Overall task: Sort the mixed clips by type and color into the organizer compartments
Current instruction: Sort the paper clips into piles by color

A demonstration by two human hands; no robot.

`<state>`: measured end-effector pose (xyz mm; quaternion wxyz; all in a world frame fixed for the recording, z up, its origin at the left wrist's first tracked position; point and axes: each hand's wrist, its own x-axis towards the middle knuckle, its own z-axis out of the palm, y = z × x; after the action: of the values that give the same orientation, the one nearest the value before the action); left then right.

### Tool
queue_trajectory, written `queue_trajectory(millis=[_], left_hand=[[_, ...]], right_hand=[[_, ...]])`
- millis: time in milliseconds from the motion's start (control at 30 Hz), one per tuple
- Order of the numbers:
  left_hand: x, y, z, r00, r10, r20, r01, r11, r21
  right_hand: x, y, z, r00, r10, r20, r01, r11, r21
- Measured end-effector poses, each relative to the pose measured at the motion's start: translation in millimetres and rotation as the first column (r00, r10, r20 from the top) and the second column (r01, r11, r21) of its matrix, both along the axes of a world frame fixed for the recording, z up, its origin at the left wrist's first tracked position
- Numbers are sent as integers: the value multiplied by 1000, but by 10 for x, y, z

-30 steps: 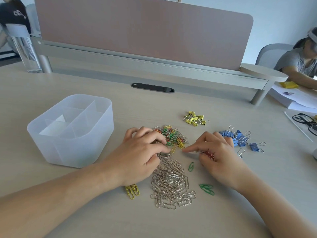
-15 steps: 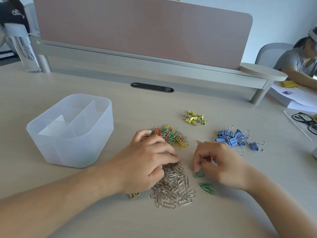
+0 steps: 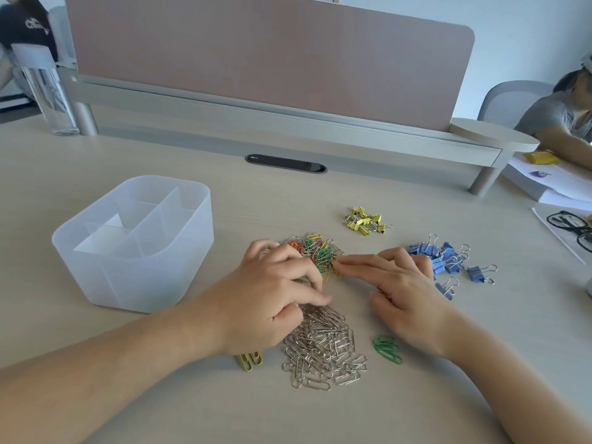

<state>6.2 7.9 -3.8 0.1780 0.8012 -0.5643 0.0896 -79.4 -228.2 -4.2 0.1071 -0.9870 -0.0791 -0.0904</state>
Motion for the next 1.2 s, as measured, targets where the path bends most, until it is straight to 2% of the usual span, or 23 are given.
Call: queue_trajectory(millis=[167,333,467,600,733,900,1100,1200], left_hand=[[111,49,-2,991,137,-1,-137,989,-50],[173,102,3,988,154,29,-154,988,-31],[145,94,8,994,110,21,-110,994,15],[153,109,31,996,85,5,-84,996,-29],[226,169,40,994,106,-1,-106,994,-37],[230,200,29,1000,14,-2,-13,999,40],[194,169,26,996,-72,-57,75,996,50],[174,158,18,995,-86,-59,88,996,31]], right_hand=[[-14,-36,-14,992,-5,126,-3,998,62],[-32,0,27,986,31,163,-49,992,113],[-52,73,39,989,110,97,-117,990,77],[-62,109,36,982,179,53,-184,978,95],[-58,87,26,983,171,70,-179,975,130],[-63,117,29,981,184,53,-190,971,144],[-125,161,97,983,182,30,-183,934,306],[-118,161,100,987,142,72,-158,929,334]])
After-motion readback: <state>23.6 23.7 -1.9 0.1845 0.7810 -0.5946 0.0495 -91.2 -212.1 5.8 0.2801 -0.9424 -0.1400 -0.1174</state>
